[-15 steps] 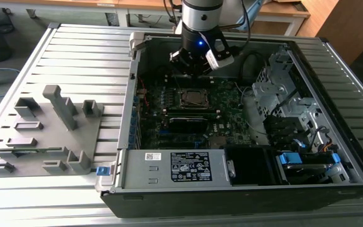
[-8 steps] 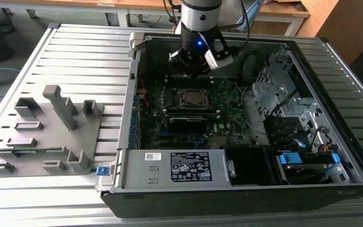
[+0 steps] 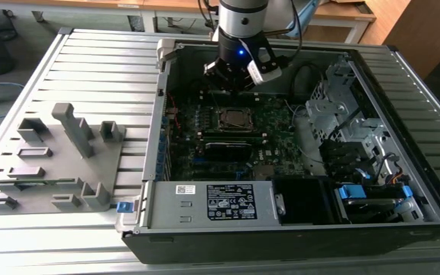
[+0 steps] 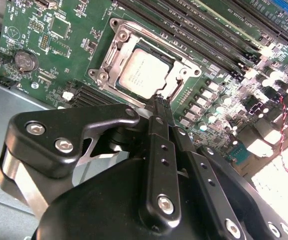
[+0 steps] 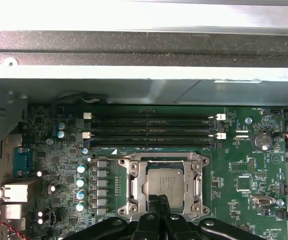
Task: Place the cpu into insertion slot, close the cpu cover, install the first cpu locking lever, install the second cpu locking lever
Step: 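Install the first cpu locking lever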
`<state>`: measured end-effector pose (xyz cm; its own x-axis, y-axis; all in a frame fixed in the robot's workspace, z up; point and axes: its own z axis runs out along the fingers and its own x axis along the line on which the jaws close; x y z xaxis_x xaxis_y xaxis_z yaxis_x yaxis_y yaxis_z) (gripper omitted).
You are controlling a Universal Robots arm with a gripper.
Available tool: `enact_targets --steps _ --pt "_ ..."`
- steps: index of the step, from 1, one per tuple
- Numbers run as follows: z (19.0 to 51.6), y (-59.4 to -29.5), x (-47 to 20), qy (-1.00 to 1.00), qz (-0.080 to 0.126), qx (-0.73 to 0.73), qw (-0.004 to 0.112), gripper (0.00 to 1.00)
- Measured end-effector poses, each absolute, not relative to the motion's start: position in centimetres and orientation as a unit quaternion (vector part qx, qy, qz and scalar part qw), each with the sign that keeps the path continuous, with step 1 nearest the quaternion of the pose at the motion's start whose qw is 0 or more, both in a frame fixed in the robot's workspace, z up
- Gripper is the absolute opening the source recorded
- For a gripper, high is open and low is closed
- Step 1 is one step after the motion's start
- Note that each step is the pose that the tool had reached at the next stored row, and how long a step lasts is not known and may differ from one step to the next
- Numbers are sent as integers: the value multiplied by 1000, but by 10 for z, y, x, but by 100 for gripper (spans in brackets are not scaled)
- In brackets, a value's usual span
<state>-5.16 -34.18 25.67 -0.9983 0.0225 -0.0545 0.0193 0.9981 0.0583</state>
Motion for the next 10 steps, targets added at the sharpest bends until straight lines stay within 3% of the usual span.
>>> enact_targets --steps 10 --pt "257 -342 -55 999 29 10 28 10"
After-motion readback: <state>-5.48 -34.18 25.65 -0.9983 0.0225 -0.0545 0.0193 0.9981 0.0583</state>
